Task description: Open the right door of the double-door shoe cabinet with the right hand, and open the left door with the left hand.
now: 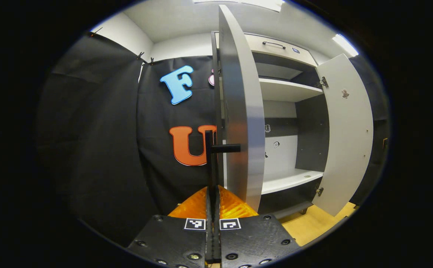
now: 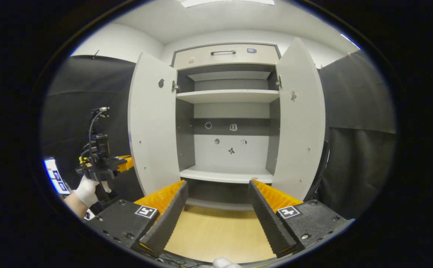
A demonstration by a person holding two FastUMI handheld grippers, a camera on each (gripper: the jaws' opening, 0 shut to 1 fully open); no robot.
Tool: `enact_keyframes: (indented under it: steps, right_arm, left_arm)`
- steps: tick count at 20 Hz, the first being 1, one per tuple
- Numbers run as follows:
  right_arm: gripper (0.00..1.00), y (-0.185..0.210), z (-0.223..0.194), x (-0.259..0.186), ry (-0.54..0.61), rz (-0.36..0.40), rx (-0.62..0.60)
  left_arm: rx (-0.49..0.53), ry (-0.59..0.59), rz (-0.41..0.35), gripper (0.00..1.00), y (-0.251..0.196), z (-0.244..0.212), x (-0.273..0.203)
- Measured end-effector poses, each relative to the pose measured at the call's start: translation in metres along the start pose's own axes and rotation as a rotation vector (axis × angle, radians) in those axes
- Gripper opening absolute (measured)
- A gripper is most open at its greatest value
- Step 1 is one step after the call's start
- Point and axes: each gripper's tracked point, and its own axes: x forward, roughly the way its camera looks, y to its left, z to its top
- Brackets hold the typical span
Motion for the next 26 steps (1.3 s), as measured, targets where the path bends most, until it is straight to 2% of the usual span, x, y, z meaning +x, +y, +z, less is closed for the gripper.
enact_keyframes:
  steps: [5, 7, 10, 15, 18, 19, 20, 21, 26]
  right_arm:
    - [1.00, 0.000, -0.002, 0.000, 0.006, 0.008, 0.005]
    - [1.00, 0.000, -0.001, 0.000, 0.003, 0.008, -0.001]
    - [1.00, -0.001, 0.000, 0.001, -0.002, 0.006, -0.005]
    - [1.00, 0.000, -0.002, 0.001, 0.004, 0.016, -0.003]
    - [1.00, 0.000, -0.001, 0.001, 0.001, 0.021, -0.003]
    - [1.00, -0.001, 0.000, 0.001, -0.001, 0.020, -0.004]
    - [1.00, -0.002, 0.000, 0.001, -0.001, 0.015, -0.007]
    - [1.00, -0.003, 0.000, 0.000, -0.003, 0.009, -0.004]
    - [1.00, -0.023, 0.004, 0.004, -0.014, -0.038, 0.008]
  left_arm:
    - [0.001, 0.005, 0.028, 0.04, 0.009, 0.000, -0.003]
    - [-0.022, 0.012, 0.055, 0.33, 0.020, -0.001, -0.004]
    - [-0.029, 0.016, 0.097, 0.84, 0.030, -0.001, -0.016]
    - [0.026, -0.012, 0.092, 0.89, 0.023, 0.010, -0.035]
    - [0.023, -0.017, 0.088, 0.92, 0.017, 0.014, -0.043]
    - [0.010, -0.019, 0.089, 0.83, 0.015, 0.016, -0.046]
    - [0.003, -0.015, 0.084, 0.92, 0.013, 0.018, -0.051]
    - [0.003, -0.017, 0.088, 0.94, 0.010, 0.020, -0.056]
    - [0.051, -0.035, 0.124, 0.94, -0.005, 0.038, -0.084]
